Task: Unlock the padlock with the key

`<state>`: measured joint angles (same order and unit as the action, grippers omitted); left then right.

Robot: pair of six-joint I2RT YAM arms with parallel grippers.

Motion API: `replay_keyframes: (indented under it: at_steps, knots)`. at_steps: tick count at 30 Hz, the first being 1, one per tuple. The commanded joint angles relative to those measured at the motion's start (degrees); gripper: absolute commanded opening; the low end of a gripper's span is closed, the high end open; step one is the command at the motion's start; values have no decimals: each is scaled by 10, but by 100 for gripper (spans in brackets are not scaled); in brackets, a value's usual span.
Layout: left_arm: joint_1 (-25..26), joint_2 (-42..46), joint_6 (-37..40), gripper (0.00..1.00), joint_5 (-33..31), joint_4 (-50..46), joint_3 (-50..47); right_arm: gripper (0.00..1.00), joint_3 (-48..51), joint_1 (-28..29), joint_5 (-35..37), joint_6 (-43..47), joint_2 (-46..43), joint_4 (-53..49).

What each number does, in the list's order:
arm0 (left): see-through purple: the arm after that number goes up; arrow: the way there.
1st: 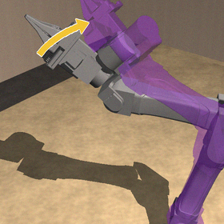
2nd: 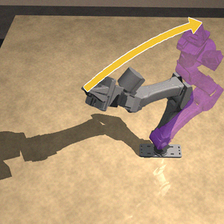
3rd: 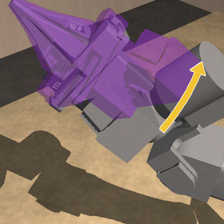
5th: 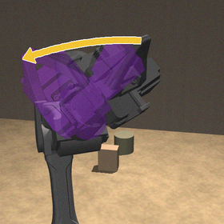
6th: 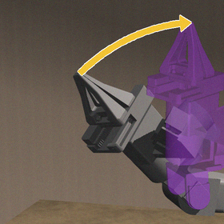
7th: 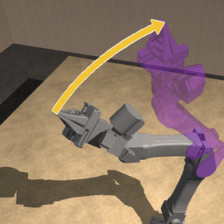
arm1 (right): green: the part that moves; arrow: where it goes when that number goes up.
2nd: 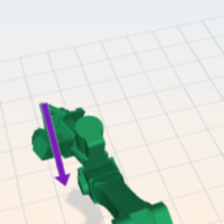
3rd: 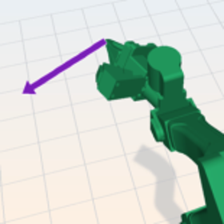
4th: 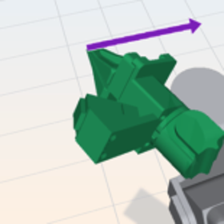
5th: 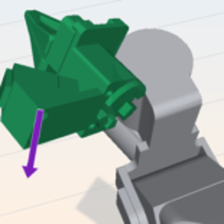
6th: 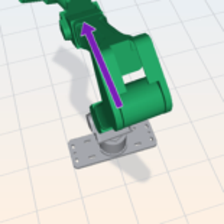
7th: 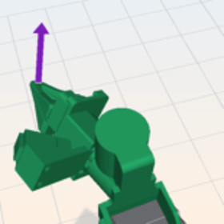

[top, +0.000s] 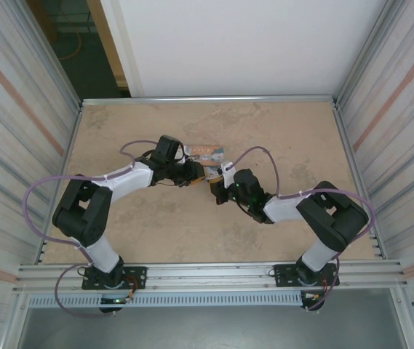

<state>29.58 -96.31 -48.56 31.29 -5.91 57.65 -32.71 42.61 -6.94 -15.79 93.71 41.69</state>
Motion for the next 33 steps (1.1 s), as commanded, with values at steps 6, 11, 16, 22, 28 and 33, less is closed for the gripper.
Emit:
replay_keyframes:
  at_steps: [6,11,16,22,28,33]
  knots:
    - [28,19,2,0,63,-3,-3,0,-78,-2,-69,-11,5,102]
    - [28,24,0,0,62,3,-12,0,-85,-8,-82,-29,8,114]
    - [28,26,-1,0,61,5,-16,0,-93,-16,-96,-39,10,115]
    - [28,25,-2,0,60,8,-21,0,-104,-22,-110,-44,12,111]
    - [28,22,-6,0,60,13,-24,0,-104,-21,-106,-47,14,111]
    - [28,14,-11,0,60,22,-25,0,-93,-21,-91,-61,15,110]
